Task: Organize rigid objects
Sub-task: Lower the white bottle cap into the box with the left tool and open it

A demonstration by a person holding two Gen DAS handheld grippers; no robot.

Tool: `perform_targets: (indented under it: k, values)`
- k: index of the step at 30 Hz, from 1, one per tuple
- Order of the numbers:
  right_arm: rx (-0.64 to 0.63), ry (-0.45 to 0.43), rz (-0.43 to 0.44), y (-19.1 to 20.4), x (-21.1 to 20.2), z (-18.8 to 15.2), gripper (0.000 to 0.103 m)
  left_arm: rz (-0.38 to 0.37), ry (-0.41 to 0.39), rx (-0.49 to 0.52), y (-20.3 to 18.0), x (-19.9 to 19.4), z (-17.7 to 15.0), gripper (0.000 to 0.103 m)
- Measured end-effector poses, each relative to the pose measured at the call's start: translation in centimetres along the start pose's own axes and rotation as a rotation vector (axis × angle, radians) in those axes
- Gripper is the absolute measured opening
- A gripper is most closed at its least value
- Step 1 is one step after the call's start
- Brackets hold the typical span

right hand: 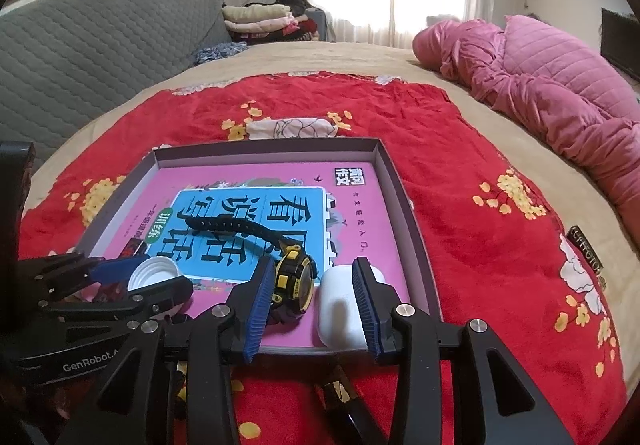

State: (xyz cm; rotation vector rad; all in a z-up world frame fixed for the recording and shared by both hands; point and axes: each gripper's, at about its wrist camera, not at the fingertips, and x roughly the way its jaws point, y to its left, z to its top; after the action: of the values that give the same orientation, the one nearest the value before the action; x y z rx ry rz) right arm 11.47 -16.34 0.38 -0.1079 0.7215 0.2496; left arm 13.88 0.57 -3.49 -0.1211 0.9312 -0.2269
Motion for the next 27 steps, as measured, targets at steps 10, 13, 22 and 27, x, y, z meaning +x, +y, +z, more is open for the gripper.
perform_targets:
  k: [10,13,22,27]
  values:
    - [-0.007,0.003,-0.010,0.0,-0.3,0.0,0.048,-0.010,-0.002,-0.019,0.2,-0.5,-0.1,0.051]
    - [-0.007,0.001,-0.013,0.0,-0.4,0.0,0.049,-0.008,-0.009,-0.016,0.2,-0.7,-0.1,0.051]
    - [-0.002,-0.011,-0.022,-0.4,-1.0,0.0,0.057,-0.008,-0.064,-0.056,1.0,-2.5,0.0,0.055]
    - [0.001,-0.021,-0.020,-0.6,-1.7,0.2,0.057,-0.003,-0.068,-0.075,1.5,-3.1,-0.4,0.055]
